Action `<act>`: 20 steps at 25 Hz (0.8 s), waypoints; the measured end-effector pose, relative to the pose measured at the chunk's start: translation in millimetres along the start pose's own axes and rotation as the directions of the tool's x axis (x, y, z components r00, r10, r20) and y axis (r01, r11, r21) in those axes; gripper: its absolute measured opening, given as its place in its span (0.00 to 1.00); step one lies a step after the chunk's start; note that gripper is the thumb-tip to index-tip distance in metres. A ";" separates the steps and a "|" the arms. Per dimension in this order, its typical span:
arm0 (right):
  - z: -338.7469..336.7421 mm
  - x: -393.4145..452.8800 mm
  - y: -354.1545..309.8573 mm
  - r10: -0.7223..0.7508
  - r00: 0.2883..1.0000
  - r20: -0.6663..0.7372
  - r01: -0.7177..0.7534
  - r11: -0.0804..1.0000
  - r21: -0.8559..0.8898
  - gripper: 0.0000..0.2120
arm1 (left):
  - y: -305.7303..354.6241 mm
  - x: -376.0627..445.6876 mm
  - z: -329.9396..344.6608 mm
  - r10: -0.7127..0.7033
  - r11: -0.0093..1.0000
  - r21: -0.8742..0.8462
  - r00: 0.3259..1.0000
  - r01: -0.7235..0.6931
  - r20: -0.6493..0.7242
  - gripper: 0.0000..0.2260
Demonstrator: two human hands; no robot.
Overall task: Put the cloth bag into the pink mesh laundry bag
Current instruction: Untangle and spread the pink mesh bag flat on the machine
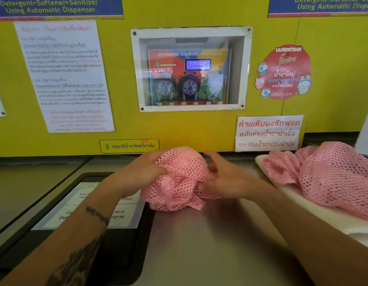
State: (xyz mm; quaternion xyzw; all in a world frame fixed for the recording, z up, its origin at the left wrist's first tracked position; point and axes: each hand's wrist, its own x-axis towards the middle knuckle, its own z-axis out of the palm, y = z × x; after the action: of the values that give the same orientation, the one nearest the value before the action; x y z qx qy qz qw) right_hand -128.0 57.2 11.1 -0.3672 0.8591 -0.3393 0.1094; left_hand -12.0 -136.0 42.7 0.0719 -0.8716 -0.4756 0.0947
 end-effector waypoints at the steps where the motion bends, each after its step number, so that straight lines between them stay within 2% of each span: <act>1: 7.0 4.1 3.4 -0.013 1.000 -0.021 0.011 0.992 -0.125 0.45 | -2.2 -0.6 -1.0 0.031 0.992 0.122 0.999 -0.028 -0.022 0.26; 2: 6.8 7.6 6.3 -0.022 0.996 -0.083 0.002 0.972 -0.233 0.38 | -8.6 1.2 -4.2 0.051 0.954 0.298 0.997 -0.029 -0.065 0.28; 4: -7.6 11.1 9.1 -0.076 0.937 -0.340 -0.044 0.942 -0.332 0.23 | -22.6 8.2 -13.4 0.064 0.820 0.569 0.981 0.053 -0.183 0.30; 5: -17.4 9.8 9.9 -0.107 0.872 -0.478 -0.069 0.939 -0.336 0.19 | -27.9 11.2 -18.4 0.062 0.763 0.636 0.968 0.111 -0.243 0.30; 7: -37.4 3.9 12.0 -0.145 0.752 -0.644 -0.132 0.923 -0.362 0.17 | -28.7 14.2 -28.3 0.153 0.703 0.692 0.915 0.164 -0.373 0.27; 8: -45.1 0.3 12.6 -0.161 0.710 -0.686 -0.155 0.914 -0.375 0.16 | -26.0 15.7 -33.2 0.255 0.708 0.690 0.858 0.149 -0.446 0.25; 9: -51.0 -3.3 12.7 -0.179 0.681 -0.710 -0.168 0.906 -0.389 0.15 | -20.8 15.8 -38.4 0.368 0.736 0.669 0.766 0.106 -0.527 0.23; 11: -56.8 -8.8 15.0 -0.218 0.655 -0.723 -0.195 0.876 -0.441 0.15 | -9.8 12.9 -48.2 0.519 0.804 0.594 0.529 -0.035 -0.671 0.21; 12: -59.6 -11.1 16.7 -0.220 0.658 -0.721 -0.225 0.856 -0.466 0.15 | -5.0 10.3 -50.9 0.541 0.821 0.562 0.446 -0.100 -0.713 0.21; 13: -62.8 -12.6 20.1 -0.198 0.680 -0.706 -0.248 0.844 -0.476 0.15 | -0.6 8.0 -51.2 0.517 0.851 0.499 0.436 -0.165 -0.737 0.21; 14: -65.6 -15.8 21.7 -0.159 0.722 -0.673 -0.238 0.856 -0.458 0.13 | 3.5 5.6 -51.4 0.440 0.896 0.389 0.522 -0.212 -0.730 0.21; 16: -70.3 -22.4 25.5 -0.048 0.855 -0.516 -0.104 0.960 -0.261 0.10 | 7.6 -1.0 -50.0 0.261 0.965 0.181 0.785 -0.191 -0.562 0.17; 17: -72.7 -24.9 24.5 -0.017 0.900 -0.435 -0.029 0.995 -0.100 0.11 | 7.8 -5.1 -53.1 0.201 0.980 0.105 0.854 -0.172 -0.480 0.15; 19: -81.1 -33.3 18.6 -0.023 0.919 -0.394 0.076 0.990 0.119 0.11 | 7.9 -22.8 -64.1 0.127 0.972 -0.144 0.933 -0.184 -0.338 0.11; 20: -86.8 -39.9 16.4 -0.045 0.939 -0.340 0.099 0.985 0.143 0.11 | 6.5 -31.0 -70.7 0.125 0.940 -0.292 0.975 -0.175 -0.182 0.20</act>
State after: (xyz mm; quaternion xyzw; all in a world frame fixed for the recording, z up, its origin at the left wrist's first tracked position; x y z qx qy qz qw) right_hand -146.9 137.1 62.5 -0.3256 0.8215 -0.4676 -0.0221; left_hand 34.4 -183.5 82.6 0.0278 -0.7796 -0.5891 0.2108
